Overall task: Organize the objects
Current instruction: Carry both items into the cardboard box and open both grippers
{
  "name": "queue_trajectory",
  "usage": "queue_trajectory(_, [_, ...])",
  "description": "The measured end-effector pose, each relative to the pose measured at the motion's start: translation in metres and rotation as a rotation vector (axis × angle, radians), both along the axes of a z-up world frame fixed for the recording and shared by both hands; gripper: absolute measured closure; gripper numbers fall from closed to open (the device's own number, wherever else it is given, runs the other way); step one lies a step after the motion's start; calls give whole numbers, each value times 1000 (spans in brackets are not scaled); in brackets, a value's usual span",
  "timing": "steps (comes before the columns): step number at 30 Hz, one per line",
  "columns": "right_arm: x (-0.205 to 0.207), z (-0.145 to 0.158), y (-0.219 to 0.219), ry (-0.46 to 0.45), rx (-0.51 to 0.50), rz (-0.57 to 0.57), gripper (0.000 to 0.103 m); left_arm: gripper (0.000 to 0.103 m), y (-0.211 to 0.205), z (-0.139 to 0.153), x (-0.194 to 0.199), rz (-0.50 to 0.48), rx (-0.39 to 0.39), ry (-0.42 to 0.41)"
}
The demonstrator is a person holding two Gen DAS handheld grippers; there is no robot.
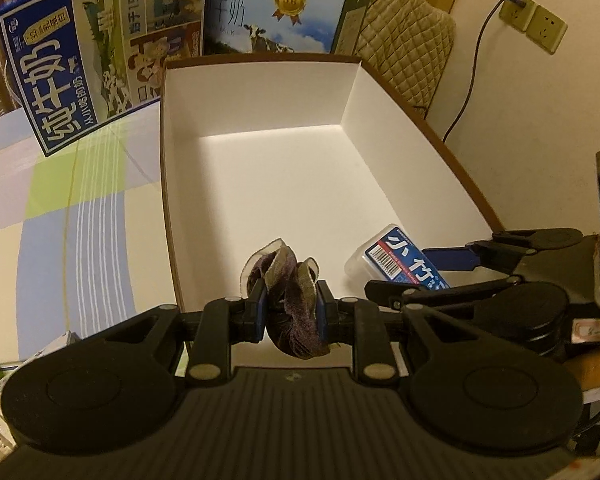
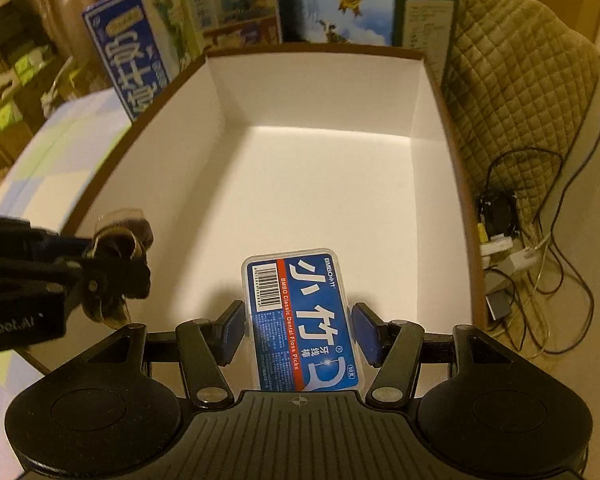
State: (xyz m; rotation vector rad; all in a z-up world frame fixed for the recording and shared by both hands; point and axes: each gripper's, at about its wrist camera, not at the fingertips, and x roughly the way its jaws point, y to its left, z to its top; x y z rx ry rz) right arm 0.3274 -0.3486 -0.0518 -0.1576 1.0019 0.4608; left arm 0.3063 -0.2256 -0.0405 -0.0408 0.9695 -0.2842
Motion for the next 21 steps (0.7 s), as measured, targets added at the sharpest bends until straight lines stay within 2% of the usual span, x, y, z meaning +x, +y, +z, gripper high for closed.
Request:
queue_trajectory(13, [8, -3, -2, 8, 18, 53, 48, 83, -9, -7, 8, -16, 7, 34])
queue_trajectory(21, [2, 18, -9, -35, 56, 60, 48, 82, -13, -13, 10, -24, 7, 48])
